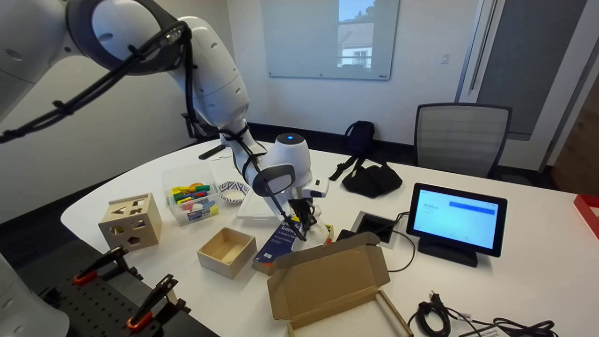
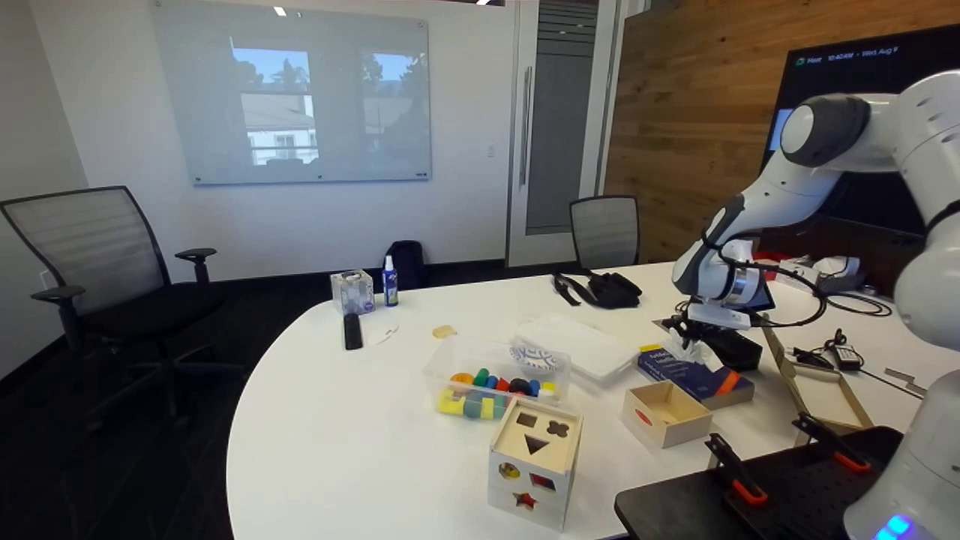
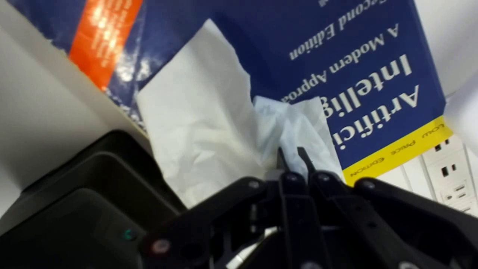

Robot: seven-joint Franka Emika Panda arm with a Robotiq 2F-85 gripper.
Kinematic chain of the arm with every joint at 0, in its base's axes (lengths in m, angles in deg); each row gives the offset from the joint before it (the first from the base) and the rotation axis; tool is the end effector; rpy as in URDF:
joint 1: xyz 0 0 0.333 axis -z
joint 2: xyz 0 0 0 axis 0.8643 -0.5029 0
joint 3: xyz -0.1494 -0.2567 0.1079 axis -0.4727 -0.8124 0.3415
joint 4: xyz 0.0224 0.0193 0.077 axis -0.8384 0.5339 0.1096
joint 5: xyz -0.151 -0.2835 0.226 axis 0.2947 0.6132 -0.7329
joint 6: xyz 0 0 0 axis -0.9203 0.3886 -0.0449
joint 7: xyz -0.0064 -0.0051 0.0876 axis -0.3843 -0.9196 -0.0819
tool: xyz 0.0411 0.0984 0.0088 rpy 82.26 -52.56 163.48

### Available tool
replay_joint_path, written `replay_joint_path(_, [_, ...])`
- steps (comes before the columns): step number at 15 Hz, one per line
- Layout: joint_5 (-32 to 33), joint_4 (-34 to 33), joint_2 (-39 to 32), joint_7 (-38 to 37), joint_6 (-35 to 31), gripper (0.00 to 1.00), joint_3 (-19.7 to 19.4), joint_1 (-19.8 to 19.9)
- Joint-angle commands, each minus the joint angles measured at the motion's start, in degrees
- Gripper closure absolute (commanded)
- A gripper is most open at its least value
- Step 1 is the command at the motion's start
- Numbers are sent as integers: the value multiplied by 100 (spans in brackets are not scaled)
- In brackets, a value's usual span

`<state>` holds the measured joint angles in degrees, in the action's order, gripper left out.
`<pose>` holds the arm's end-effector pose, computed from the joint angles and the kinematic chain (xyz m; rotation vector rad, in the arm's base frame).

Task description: Use the white napkin to wipe the blue book.

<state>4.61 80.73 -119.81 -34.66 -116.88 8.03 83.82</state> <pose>0.5694 -0.2487 0.0605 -2.9894 0.8412 -0.3054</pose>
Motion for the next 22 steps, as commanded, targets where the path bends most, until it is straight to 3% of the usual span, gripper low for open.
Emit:
replay_joint_path(1, [-81, -297, -119, 257, 516, 100, 308, 47])
replay_joint_path(8, [-219, -84, 123, 608, 1059, 100, 594, 211])
replay_joint_path(11, [-309, -53, 203, 460, 1445, 100, 345, 166])
replay_joint_path(17, [-194, 41, 385, 73, 1144, 100, -565, -228])
replay_joint_path(19, [-234, -7, 332, 127, 1098, 100, -601, -212])
replay_joint_path(22, [-436, -74, 230, 316, 1166, 100, -279, 1])
